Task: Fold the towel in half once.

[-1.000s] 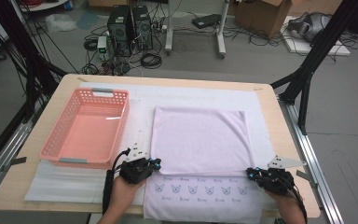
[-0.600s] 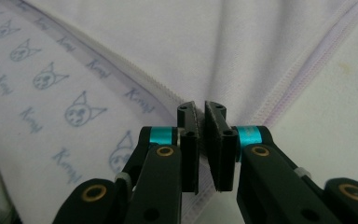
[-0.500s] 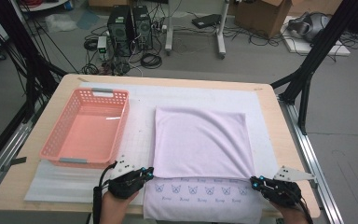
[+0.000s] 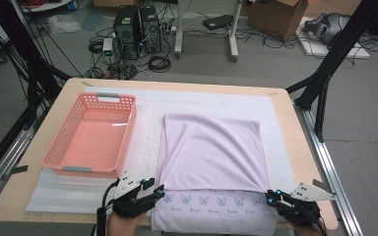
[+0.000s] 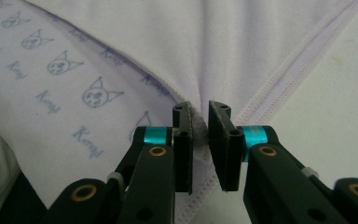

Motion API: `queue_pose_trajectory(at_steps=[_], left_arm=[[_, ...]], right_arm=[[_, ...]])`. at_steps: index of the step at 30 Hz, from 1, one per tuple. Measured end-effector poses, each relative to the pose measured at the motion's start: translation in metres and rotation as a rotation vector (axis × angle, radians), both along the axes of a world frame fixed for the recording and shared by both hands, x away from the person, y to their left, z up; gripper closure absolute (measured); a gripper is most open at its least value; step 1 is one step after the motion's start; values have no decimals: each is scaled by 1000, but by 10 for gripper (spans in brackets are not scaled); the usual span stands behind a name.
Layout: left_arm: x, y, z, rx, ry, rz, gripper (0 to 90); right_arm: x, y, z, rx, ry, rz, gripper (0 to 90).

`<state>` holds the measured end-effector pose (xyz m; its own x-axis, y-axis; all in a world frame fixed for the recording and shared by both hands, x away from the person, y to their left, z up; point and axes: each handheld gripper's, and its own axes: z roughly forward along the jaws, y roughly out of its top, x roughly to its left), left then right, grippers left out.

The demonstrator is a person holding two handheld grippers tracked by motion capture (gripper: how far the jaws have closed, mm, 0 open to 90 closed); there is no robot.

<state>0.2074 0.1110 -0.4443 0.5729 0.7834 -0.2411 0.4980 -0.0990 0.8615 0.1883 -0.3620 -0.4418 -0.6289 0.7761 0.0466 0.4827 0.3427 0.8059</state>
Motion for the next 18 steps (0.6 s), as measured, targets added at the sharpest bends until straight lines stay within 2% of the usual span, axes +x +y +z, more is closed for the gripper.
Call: queue_pose_trajectory(at_steps=[2,5,6,7,9,10,12,18], left_arm=[[7,-3,-2,14,23,0,529],[17,-9,-7,17,85,-10,532],[19,-10,-8,37,103,-8,551],[19,-12,-9,55,121,-3,620],[17,-15,-10,83,102,-6,817],[16,-16,-9,81,101,-5,867],[14,-13,-6,51,92,-6,874],[-4,2,3,-37,77,-38,876]], right_arm=[[0,-1,0,2,-5,-7,759],[1,-3,-1,-2,-24,-21,731],[1,-3,-1,0,-27,-25,727],[1,-3,-1,4,-28,-26,728],[2,-2,-2,-13,-38,-17,750],[2,-1,-3,-17,-32,-13,795],[2,2,-3,-31,-37,-2,836],[-7,-1,3,-15,-39,16,846]])
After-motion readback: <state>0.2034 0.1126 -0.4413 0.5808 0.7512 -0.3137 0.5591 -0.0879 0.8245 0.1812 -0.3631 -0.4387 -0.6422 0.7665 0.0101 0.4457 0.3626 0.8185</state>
